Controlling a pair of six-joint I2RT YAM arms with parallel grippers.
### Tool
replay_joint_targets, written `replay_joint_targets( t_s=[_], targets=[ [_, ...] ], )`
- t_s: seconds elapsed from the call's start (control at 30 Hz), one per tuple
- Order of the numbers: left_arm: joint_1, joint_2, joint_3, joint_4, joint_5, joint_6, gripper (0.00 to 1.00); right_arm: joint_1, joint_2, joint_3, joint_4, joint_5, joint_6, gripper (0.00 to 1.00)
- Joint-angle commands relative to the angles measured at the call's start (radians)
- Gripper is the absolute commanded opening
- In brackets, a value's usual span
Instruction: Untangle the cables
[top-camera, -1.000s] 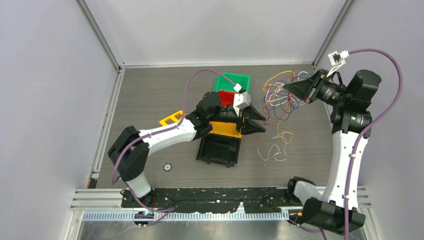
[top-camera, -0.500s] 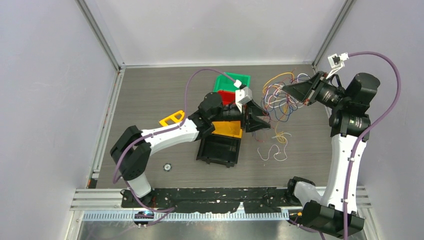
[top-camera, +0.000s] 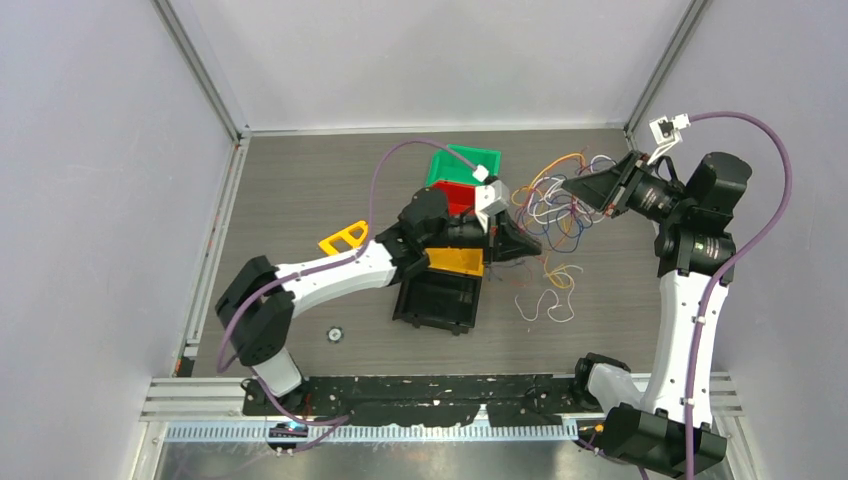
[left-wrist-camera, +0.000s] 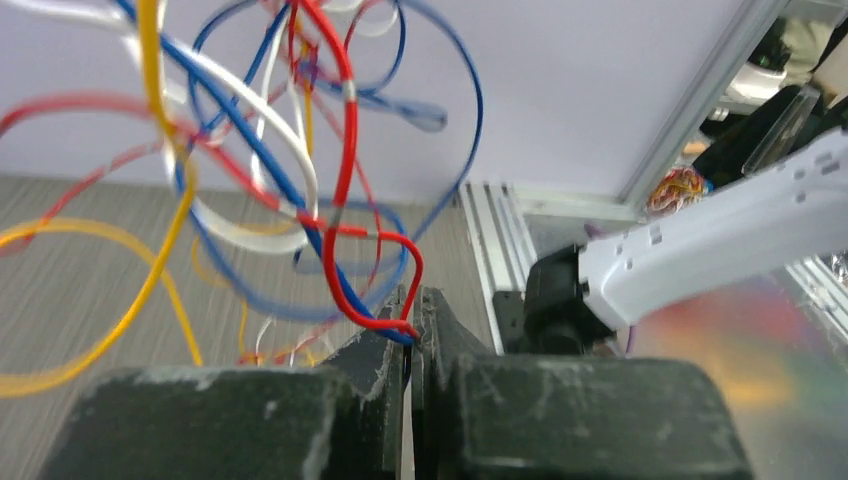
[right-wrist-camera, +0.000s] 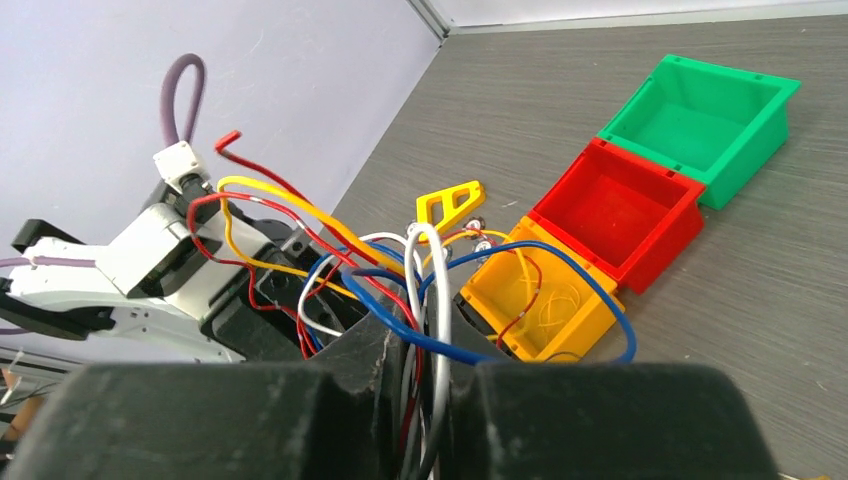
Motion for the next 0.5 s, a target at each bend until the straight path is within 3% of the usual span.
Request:
replay_joint_targets(
  t_s=[0.0, 0.1, 0.2, 0.27, 0.33, 0.47],
  targets=[
    [0.034, -0.173, -0.085, -0.213, 0.040, 0.174, 0.00, -0.024, 0.014, -0.012, -0.018, -0.020, -0.034, 0.19],
    [0.038, -0.202, -0.098, -0.362, 0.033, 0.257, 0.00, -0.034, 0.044, -0.036, -0.010, -0.019, -0.042, 0.25],
    [0.063, -0.188, -0.094, -0.411, 0.028, 0.219, 0.00, -0.040, 0.070, -0.057, -0.003, -0.025, -0.060, 0.26],
    [0.077, -0.178, -0.084, -0.421, 0.022, 0.199, 0.00, -0.041, 0.083, -0.071, -0.004, -0.026, -0.083, 0.20],
    [0.080, -0.178, -0.065, -0.452, 0.012, 0.211, 0.00, -0.043, 0.084, -0.088, -0.005, -0.020, -0.107, 0.07],
    [0.080, -0.202, -0.005, -0.565, -0.001, 0.274, 0.00, -0.058, 0.074, -0.099, -0.089, 0.076, -0.234, 0.05]
  ],
)
